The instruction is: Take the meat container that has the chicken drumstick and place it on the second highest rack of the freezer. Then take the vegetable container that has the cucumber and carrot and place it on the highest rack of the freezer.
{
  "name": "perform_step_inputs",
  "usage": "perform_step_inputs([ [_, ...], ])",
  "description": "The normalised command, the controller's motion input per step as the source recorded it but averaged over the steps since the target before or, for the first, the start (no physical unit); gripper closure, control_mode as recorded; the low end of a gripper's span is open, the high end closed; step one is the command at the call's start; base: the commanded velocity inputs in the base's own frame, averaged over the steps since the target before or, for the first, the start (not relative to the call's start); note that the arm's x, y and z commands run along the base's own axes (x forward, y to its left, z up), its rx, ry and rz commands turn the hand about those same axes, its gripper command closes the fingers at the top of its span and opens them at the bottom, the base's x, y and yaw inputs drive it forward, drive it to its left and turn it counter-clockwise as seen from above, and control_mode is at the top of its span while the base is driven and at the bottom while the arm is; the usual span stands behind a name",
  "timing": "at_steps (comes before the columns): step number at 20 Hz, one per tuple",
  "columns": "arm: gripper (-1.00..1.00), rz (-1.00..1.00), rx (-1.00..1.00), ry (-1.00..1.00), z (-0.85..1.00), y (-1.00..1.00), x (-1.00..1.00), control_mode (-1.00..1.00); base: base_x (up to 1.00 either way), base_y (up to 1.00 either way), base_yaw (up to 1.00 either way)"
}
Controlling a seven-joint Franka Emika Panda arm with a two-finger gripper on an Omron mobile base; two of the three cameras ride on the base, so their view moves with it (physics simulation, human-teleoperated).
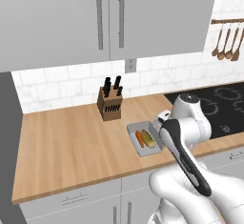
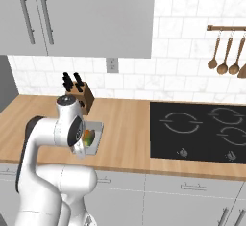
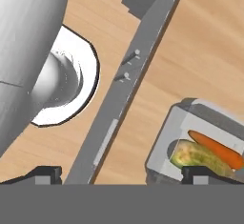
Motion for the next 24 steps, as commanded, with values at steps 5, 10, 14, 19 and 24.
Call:
perform_step_inputs([
  [5,-1.00,0.00,0.01,0.12,-0.47,0.00,0.57,-1.00,0.00,0.00,0.00],
  [10,-1.00,-0.01,0.07,0.05,-0.11,0.00,0.64,-1.00,0.00,0.00,0.00],
  [14,-1.00,0.00,0.05,0.01,-0.15,0.00,0.38,-1.00,0.00,0.00,0.00],
  [19,-1.00,0.00,0.00,0.00,-0.62,0.00,0.04,-1.00,0.00,0.00,0.00],
  [24,-1.00,0.00,0.00,-0.01,-0.69,0.00,-0.14,-1.00,0.00,0.00,0.00],
])
